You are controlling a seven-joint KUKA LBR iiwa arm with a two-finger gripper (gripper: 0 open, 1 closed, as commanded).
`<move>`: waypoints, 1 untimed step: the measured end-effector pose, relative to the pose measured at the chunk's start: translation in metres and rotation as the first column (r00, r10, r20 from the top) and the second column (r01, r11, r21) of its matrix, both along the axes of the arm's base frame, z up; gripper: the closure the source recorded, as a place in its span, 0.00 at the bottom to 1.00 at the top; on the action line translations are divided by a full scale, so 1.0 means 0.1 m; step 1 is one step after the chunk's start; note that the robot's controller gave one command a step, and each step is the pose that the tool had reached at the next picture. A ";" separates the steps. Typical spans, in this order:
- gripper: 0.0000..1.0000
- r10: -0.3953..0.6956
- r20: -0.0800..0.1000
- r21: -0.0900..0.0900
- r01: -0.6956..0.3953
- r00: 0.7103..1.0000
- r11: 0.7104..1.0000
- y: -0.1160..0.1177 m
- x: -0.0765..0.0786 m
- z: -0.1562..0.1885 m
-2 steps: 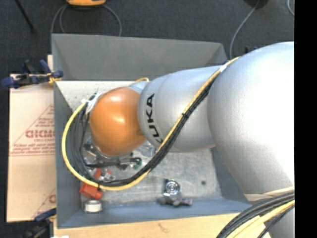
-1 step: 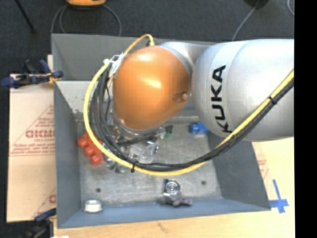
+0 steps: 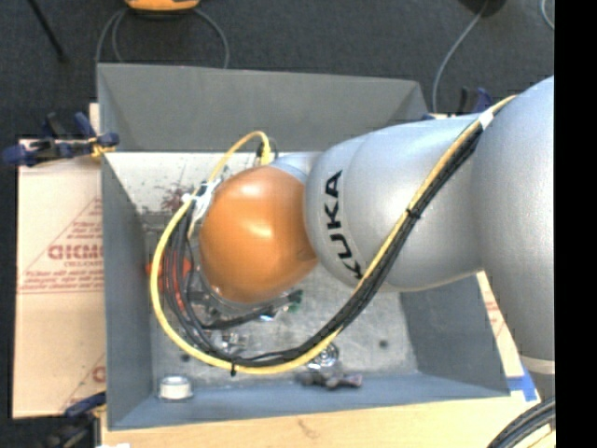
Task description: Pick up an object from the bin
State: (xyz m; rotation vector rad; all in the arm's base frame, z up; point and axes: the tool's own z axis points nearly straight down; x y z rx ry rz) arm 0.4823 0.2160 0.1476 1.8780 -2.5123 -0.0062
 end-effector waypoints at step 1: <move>0.00 -0.003 0.007 0.004 0.003 1.000 1.000 0.01 0.02 0.05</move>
Offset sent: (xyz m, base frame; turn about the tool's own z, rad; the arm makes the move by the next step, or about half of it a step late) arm 0.0000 0.0000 0.0000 0.0000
